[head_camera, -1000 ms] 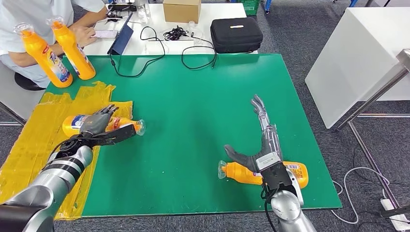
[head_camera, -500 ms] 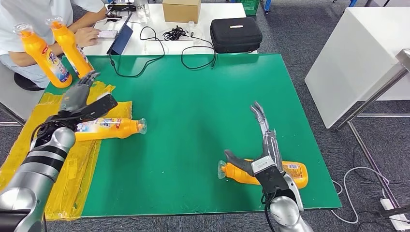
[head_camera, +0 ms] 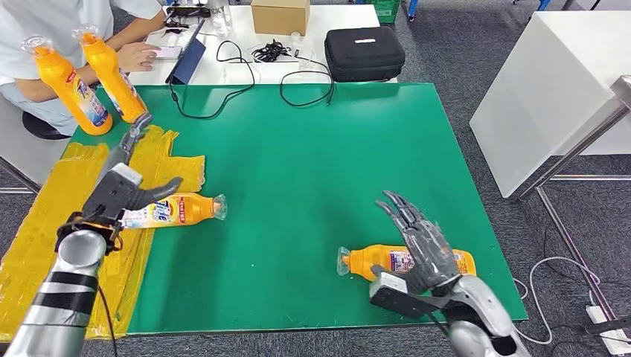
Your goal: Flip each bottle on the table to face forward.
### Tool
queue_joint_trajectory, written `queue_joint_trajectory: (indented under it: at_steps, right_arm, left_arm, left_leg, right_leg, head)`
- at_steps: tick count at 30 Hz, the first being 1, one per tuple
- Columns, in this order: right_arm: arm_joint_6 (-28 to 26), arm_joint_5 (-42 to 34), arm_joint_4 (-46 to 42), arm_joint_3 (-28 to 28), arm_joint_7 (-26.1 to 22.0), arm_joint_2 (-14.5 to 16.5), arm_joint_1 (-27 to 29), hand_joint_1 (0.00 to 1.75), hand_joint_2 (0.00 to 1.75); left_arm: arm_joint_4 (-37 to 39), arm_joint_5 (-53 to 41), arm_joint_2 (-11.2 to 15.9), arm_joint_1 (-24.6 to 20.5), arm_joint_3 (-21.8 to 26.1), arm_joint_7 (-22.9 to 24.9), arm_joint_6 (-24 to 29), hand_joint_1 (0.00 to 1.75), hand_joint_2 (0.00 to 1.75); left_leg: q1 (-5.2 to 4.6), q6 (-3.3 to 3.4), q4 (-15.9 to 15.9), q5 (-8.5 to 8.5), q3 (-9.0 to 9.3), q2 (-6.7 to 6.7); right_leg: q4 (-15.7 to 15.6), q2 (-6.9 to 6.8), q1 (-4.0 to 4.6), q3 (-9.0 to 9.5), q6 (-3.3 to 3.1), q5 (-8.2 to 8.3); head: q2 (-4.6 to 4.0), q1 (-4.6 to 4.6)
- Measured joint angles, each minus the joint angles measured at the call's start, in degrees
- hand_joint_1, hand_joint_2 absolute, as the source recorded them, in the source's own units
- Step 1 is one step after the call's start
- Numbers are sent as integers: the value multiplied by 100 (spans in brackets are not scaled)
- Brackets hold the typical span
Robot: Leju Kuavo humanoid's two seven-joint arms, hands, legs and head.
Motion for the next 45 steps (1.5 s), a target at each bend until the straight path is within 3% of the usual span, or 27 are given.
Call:
queue_joint_trajectory:
  at_steps: [4, 7, 18, 23, 26, 32, 45]
  right_arm:
    - [579, -281, -221, -439, 30, -1201, 297, 0, 175]
    - [764, -331, -366, -716, 3, -1729, 415, 0, 175]
    - [965, -376, -574, -855, 137, -2300, 530, 0, 175]
    - [1601, -1424, -714, -1306, 261, -3151, 723, 0, 175]
    - [1787, -1556, -756, -1754, 332, -3500, 765, 0, 175]
    - [1568, -711, -588, -1772, 450, -3352, 529, 0, 175]
    - [1087, -49, 804, -38, 432, -2105, -628, 0, 175]
  left_arm:
    - [-352, 737, -219, 475, 143, -89, -234, 0, 175]
    - [-497, 813, -315, 639, 202, -101, -258, 0, 175]
    - [-673, 886, -454, 753, 279, -99, -290, 0, 175]
    - [-659, 1078, -543, 803, 277, -96, -300, 0, 175]
    - [-618, 1127, -601, 837, 261, -106, -277, 0, 175]
    - [-603, 1127, -740, 949, 196, -94, -238, 0, 175]
    - [-534, 1144, -950, 880, -81, -99, -253, 0, 175]
  left_leg:
    - [-17, 19, 0, -9, -4, 1]
    - [-17, 23, 0, -11, 1, 9]
    - [-13, 28, 0, -3, 6, 18]
    - [-25, 35, 0, -1, 1, 8]
    - [-27, 37, 1, -3, 2, 15]
    - [-22, 37, 0, -3, 4, 21]
    - [-11, 35, 0, 1, 5, 22]
  right_leg:
    - [-2, 0, -17, -1, 6, 2]
    - [-2, 2, -18, -2, 9, 4]
    - [3, 2, -11, -1, 8, 5]
    - [2, 0, -23, -1, 11, 5]
    - [0, 2, -24, -1, 15, 8]
    - [0, 3, -19, -2, 15, 9]
    - [3, 4, -8, 0, 14, 9]
  head:
    - [0, 2]
    - [0, 1]
    - [0, -3]
    - [0, -2]
    - [0, -1]
    - [0, -3]
    - [0, -2]
